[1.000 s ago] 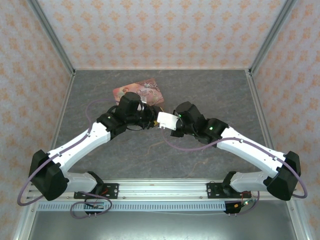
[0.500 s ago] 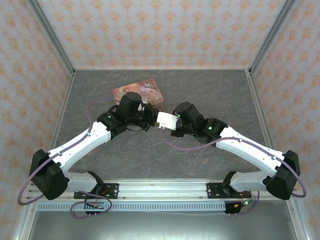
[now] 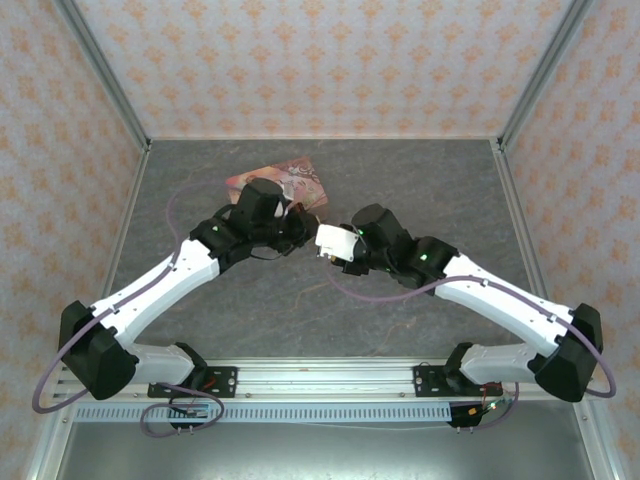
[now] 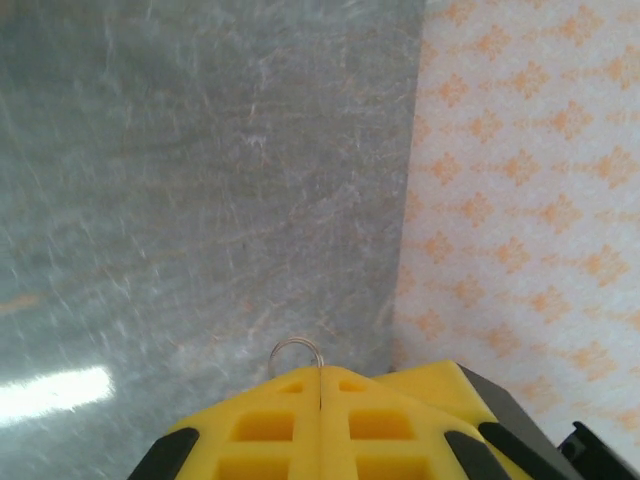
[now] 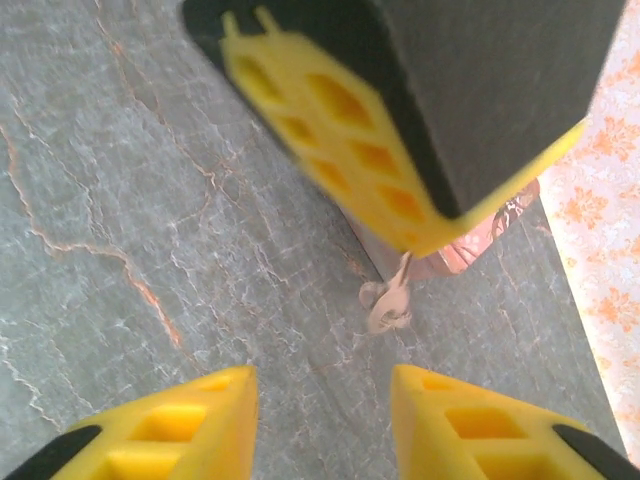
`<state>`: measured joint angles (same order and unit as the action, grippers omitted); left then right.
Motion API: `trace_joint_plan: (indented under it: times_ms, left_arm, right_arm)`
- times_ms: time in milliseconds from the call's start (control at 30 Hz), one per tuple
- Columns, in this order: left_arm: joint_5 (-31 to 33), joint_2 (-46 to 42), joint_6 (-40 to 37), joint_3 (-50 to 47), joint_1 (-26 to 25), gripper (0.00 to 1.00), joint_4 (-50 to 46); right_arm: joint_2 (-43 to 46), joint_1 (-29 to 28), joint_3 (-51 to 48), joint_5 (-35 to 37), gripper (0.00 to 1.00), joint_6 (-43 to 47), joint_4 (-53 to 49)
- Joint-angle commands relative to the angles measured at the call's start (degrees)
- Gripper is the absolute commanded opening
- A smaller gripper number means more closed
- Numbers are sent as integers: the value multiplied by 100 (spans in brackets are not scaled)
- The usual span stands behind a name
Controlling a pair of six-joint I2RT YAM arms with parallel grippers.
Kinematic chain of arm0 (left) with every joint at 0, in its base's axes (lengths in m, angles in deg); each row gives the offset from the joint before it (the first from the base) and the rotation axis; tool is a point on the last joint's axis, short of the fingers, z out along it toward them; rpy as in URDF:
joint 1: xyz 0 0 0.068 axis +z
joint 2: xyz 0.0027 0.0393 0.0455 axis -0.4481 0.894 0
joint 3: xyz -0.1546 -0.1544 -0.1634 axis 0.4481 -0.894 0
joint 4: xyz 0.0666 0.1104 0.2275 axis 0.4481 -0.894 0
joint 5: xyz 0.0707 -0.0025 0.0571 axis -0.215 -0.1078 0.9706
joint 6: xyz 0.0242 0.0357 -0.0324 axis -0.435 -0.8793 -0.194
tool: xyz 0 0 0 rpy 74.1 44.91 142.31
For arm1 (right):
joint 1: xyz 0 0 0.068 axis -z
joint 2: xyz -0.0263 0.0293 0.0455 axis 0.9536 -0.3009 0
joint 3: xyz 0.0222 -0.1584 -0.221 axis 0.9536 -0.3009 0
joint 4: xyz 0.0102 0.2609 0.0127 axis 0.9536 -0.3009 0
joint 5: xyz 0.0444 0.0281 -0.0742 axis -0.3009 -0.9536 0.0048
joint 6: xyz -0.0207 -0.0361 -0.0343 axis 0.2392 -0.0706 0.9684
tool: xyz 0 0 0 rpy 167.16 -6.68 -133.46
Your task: Unlock the padlock with the key
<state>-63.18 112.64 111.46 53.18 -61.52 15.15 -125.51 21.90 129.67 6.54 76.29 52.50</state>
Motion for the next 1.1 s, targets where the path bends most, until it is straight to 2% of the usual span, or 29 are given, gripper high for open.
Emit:
trace_joint_plan:
  times_ms: [0, 67, 200, 300, 433, 500, 600, 800, 933, 1067]
  left_arm:
    - [393, -128, -1653, 386, -52, 0, -285]
    - [347, -169, -2411, 552, -52, 0, -392]
    - [56, -182, -3987, 998, -53, 0, -888]
    - [-246, -141, -4711, 1263, -53, 0, -1171]
    - [-786, -66, -5213, 1545, -52, 0, -1289]
    - [-1042, -29, -5340, 1658, -50, 0, -1277]
    - [-1353, 57, -5495, 1857, -51, 0, -1332]
    - [-1626, 227, -5694, 2231, -52, 0, -1495]
    - [-1707, 303, -5790, 2383, -51, 0, -1593]
    - [-1743, 319, -5804, 2411, -53, 0, -1571]
  right_arm:
    - [456, 40, -102, -469, 42, -430, -142]
    - [629, 257, -137, -1082, 42, -958, -75]
    - [1050, 1190, -400, -3110, 46, -2414, 657]
    - [1261, 1891, -920, -4368, 50, -3873, 1986]
    - [1194, 2568, -1567, -5396, 51, -6035, 4326]
    - [1105, 2641, -1821, -5530, 53, -6717, 5271]
    - [964, 2648, -1993, -5593, 55, -7332, 6075]
    - [890, 2640, -2410, -5433, 56, -7994, 7270]
    - [864, 2624, -2639, -5251, 56, -8244, 7777]
    - [795, 2470, -2578, -5253, 56, -8241, 7763]
